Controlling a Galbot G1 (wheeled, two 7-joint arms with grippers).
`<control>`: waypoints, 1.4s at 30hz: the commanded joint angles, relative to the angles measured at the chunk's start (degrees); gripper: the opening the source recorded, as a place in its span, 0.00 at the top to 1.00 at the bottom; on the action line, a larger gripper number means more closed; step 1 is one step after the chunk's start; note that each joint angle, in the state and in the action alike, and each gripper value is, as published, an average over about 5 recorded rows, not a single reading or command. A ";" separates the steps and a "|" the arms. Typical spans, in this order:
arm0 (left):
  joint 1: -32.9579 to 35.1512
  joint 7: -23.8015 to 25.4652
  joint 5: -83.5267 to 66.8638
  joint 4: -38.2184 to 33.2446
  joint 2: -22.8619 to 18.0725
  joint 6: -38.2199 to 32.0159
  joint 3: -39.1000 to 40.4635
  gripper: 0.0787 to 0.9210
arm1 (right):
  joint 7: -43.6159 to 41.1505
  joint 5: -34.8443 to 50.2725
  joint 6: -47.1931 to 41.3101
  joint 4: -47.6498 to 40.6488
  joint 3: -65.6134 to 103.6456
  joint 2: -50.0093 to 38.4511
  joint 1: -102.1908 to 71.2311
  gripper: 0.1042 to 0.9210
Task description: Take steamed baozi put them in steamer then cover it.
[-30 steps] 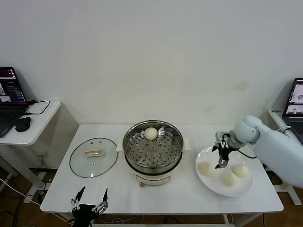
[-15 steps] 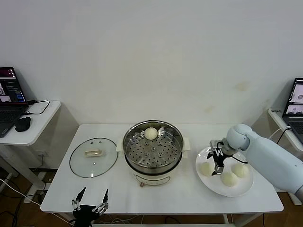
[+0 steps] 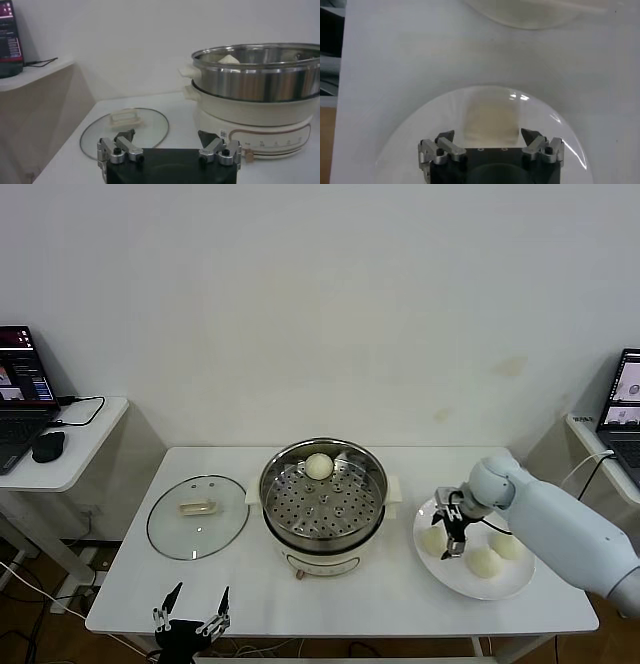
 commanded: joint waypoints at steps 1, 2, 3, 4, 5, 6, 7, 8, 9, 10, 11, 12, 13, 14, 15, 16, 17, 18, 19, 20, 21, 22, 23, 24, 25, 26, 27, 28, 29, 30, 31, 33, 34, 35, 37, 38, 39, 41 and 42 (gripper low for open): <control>-0.02 -0.03 -0.06 0.18 -0.03 -0.07 -0.01 0.12 | 0.51 -0.48 0.19 -0.34 0.04 0.40 -0.14 0.12; -0.13 -0.02 -0.11 0.27 -0.08 -0.08 -0.04 0.12 | 0.46 -0.45 0.15 -0.32 0.02 0.35 -0.10 0.12; -0.26 -0.01 -0.16 0.36 -0.16 -0.07 -0.09 0.12 | 0.35 -0.43 0.08 -0.28 0.01 0.30 -0.08 0.12; -0.39 0.00 -0.20 0.44 -0.23 -0.07 -0.13 0.12 | 0.21 -0.41 0.02 -0.22 -0.02 0.22 -0.07 0.12; -0.50 0.01 -0.24 0.46 -0.28 -0.06 -0.17 0.12 | 0.06 -0.39 -0.06 -0.15 -0.06 0.13 -0.07 0.12; -0.57 0.03 -0.26 0.44 -0.29 -0.05 -0.20 0.12 | -0.07 -0.39 -0.14 -0.08 -0.11 0.04 -0.07 0.12; -0.61 0.05 -0.27 0.40 -0.25 -0.04 -0.20 0.12 | -0.18 -0.39 -0.22 -0.03 -0.14 -0.03 -0.07 0.12; -0.64 0.06 -0.26 0.35 -0.20 -0.03 -0.19 0.12 | -0.20 -0.35 -0.31 -0.01 -0.16 -0.09 -0.06 0.12; -0.65 0.07 -0.26 0.32 -0.15 -0.03 -0.19 0.12 | -0.17 -0.31 -0.38 -0.03 -0.16 -0.11 -0.07 0.12; -0.67 0.07 -0.27 0.32 -0.12 -0.03 -0.20 0.12 | -0.14 -0.27 -0.44 -0.07 -0.13 -0.11 -0.06 0.14; -0.69 0.06 -0.28 0.35 -0.10 -0.03 -0.20 0.12 | -0.10 -0.22 -0.51 -0.12 -0.11 -0.09 -0.06 0.15; -0.70 0.06 -0.30 0.40 -0.11 -0.04 -0.21 0.12 | -0.04 -0.16 -0.58 -0.16 -0.10 -0.07 -0.05 0.17; -0.71 0.05 -0.34 0.48 -0.14 -0.04 -0.22 0.12 | 0.03 -0.08 -0.66 -0.21 -0.10 -0.07 -0.05 0.20; -0.74 0.05 -0.40 0.57 -0.22 -0.04 -0.27 0.12 | 0.04 -0.02 -0.72 -0.24 -0.13 -0.09 -0.01 0.23; -0.78 0.05 -0.46 0.66 -0.31 -0.04 -0.32 0.12 | 0.05 0.06 -0.78 -0.26 -0.19 -0.13 0.04 0.25; -0.84 0.06 -0.55 0.74 -0.42 -0.03 -0.38 0.12 | 0.04 0.18 -0.83 -0.27 -0.28 -0.20 0.13 0.28; -0.92 0.07 -0.64 0.81 -0.53 -0.01 -0.44 0.12 | 0.00 0.28 -0.85 -0.28 -0.39 -0.33 0.26 0.30; -1.01 0.09 -0.70 0.85 -0.59 0.00 -0.47 0.12 | -0.08 0.37 -0.87 -0.25 -0.52 -0.49 0.43 0.31; -1.10 0.11 -0.74 0.88 -0.60 0.02 -0.45 0.12 | -0.14 0.51 -0.90 -0.17 -0.66 -0.71 0.65 0.32; -1.21 0.12 -0.77 0.91 -0.58 0.03 -0.40 0.12 | -0.24 0.69 -1.00 -0.04 -0.81 -0.95 0.91 0.33; -1.34 0.14 -0.78 0.95 -0.53 0.04 -0.33 0.12 | -0.35 0.86 -1.09 0.11 -0.96 -1.28 1.20 0.34; -1.49 0.15 -0.81 0.99 -0.49 0.06 -0.26 0.12 | -0.44 1.15 -1.22 0.36 -1.15 -1.67 1.58 0.35; -1.69 0.15 -0.87 1.04 -0.45 0.08 -0.20 0.12 | -0.60 1.60 -1.40 0.74 -1.54 -2.26 2.23 0.35; -1.90 0.16 -0.93 1.10 -0.44 0.11 -0.16 0.12 | -0.80 2.18 -1.57 1.15 -2.04 -2.89 3.03 0.36; -2.15 0.16 -1.01 1.18 -0.46 0.15 -0.12 0.12 | -1.09 2.93 -1.73 1.72 -2.89 -3.75 4.31 0.36; -2.42 0.16 -1.10 1.26 -0.48 0.21 -0.07 0.12 | -1.43 3.98 -1.90 2.39 -4.25 -4.73 6.00 0.36; -2.67 0.16 -1.18 1.34 -0.51 0.27 -0.03 0.12 | -1.79 5.01 -2.05 3.00 -5.67 -5.66 7.76 0.36; -2.94 0.18 -1.26 1.42 -0.55 0.35 0.03 0.12 | -2.21 6.23 -2.21 3.58 -7.17 -6.59 10.07 0.36; -3.23 0.19 -1.35 1.49 -0.58 0.43 0.11 0.12 | -2.58 7.55 -2.38 4.14 -8.72 -7.53 12.60 0.36; -3.49 0.20 -1.43 1.53 -0.59 0.48 0.19 0.12 | -2.87 8.86 -2.59 4.55 -10.11 -8.25 15.25 0.36; -3.73 0.19 -1.55 1.57 -0.57 0.53 0.28 0.12 | -3.14 10.15 -2.86 4.90 -11.36 -8.80 18.30 0.36; -4.16 0.14 -1.81 1.61 -0.48 0.66 0.44 0.12 | -3.73 12.83 -3.54 5.56 -14.06 -9.50 24.22 0.36; -4.33 0.06 -1.94 1.61 -0.41 0.80 0.48 0.12 | -4.11 14.14 -3.94 5.86 -15.59 -9.53 27.18 0.36; -4.51 -0.05 -2.03 1.58 -0.35 1.09 0.48 0.12 | -4.52 15.50 -4.32 6.14 -17.27 -9.40 29.93 0.36; -4.92 -0.22 -2.14 1.50 -0.31 1.68 0.35 0.12 | -5.54 18.33 -5.07 6.49 -20.94 -8.49 36.06 0.36; -5.09 -0.25 -2.18 1.42 -0.29 1.91 0.27 0.12 | -5.94 19.68 -5.42 6.49 -22.76 -7.78 39.04 0.36; -5.21 -0.23 -2.23 1.29 -0.26 2.08 0.19 0.12 | -6.38 21.08 -5.78 6.42 -24.65 -6.82 42.01 0.36; -5.29 -0.13 -2.36 0.89 -0.14 2.09 0.08 0.12 | -7.13 23.56 -6.57 6.15 -27.76 -4.70 46.76 0.36; -5.29 -0.10 -2.43 0.61 -0.06 2.09 0.01 0.12 | -7.49 24.86 -7.16 5.97 -28.96 -3.38 48.53 0.36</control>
